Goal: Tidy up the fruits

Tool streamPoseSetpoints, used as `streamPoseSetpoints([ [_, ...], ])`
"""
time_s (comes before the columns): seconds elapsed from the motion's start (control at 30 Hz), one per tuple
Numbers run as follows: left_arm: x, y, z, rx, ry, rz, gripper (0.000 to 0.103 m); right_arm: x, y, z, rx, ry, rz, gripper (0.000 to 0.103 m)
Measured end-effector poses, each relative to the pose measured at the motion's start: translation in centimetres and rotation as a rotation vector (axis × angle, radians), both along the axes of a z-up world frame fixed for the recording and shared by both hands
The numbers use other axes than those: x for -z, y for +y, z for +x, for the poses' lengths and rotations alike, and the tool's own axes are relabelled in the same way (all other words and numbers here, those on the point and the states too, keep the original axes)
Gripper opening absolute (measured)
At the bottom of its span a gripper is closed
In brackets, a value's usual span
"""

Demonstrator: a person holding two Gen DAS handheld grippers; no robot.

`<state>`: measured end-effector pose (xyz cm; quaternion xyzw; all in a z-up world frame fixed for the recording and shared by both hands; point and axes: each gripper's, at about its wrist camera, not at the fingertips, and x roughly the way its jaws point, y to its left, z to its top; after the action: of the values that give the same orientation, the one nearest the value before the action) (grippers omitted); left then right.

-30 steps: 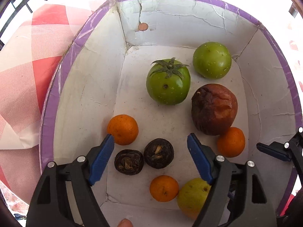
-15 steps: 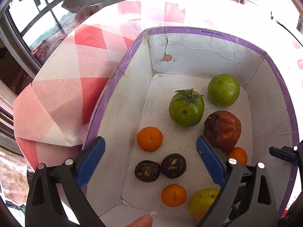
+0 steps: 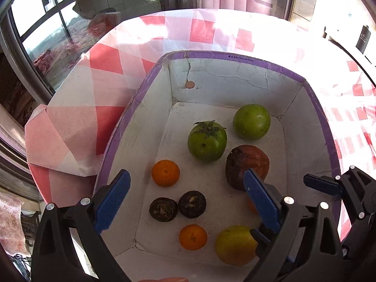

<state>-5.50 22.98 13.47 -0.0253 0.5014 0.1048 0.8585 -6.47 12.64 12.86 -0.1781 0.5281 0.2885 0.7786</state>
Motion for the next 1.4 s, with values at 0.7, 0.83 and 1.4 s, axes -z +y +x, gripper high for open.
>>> streamPoseSetpoints([
  [0.7,2.1,-1.4,-0.3,0.056,0.064,0.118,0.097,-0.6,0.1,-0.9,-0.021,-0.041,0.08,0.086],
  [0.83,2.4,-1.0,-0.2,0.059,0.075,0.077,0.097,-0.3,0.0,-0.7,-0.015,-0.04,0.082,0.086],
  [1.4,3.0,-0.5,-0.2,0.068,0.094,0.008,0.097,-0.2,0.0,-0.7,-0.017,-0.04,0.078,0.086],
])
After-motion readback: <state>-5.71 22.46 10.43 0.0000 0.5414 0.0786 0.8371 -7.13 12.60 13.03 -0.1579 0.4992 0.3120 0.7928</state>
